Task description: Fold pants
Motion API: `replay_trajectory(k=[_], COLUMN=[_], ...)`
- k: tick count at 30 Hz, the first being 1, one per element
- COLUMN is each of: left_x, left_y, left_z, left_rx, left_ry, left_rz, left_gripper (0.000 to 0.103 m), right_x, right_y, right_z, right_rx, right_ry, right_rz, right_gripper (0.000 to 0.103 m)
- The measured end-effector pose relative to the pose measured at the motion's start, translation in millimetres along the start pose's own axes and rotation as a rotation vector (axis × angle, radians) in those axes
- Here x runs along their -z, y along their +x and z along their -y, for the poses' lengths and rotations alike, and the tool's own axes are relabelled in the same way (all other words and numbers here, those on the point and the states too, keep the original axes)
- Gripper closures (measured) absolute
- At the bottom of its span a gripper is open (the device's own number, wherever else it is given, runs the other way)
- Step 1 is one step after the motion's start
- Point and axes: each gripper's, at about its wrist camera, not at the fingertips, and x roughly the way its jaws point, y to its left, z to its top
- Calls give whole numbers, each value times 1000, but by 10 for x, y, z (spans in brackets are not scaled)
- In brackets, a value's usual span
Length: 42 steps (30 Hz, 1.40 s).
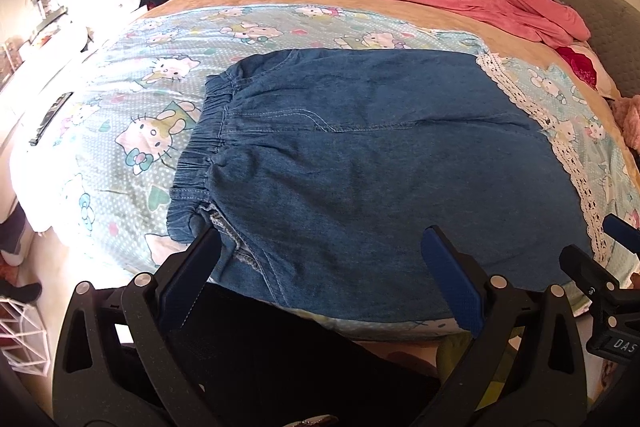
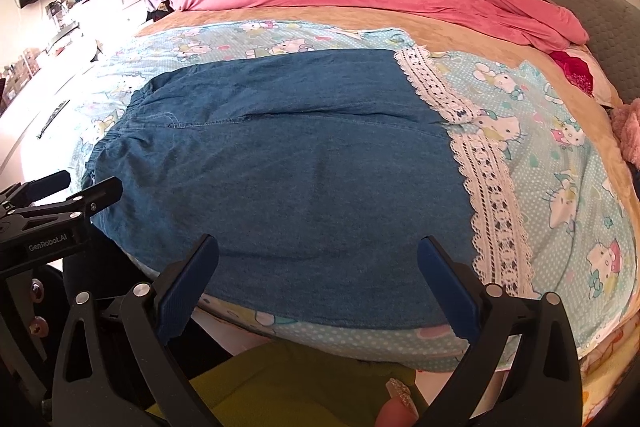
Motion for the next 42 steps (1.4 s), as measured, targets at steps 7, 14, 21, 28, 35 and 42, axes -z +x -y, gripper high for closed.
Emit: replay_trajectory(k=[7,14,21,28,35,42], left_x=[-106,-235,-454,-734,-1048,-1381], left_y=[31,159,320,528,756,1019], left_z=[-113,-238,-417,-618,-825,-1020], left_rx=[-14,-19,-29,-38,-72,-58], left_ry=[-17,-39,-63,-105,-123,-125], left_rz=[3,-15,-12,-19,-43,-65], left_gripper=[9,9,9,9,9,9], right_x=[-194,-470,-783,-1172,-1536,-1886], right_y=[106,282,520,799,1119,1455], right_z=[-66,-139,-164,-258,-448,-571], right_rx=[-22,-37,-44,-62,-82,-115], right_ry=[-16,-31,-39,-80,-156,-242], right_rz=[15,28,22,17,11,-5], right_gripper=[4,4,4,4,4,4])
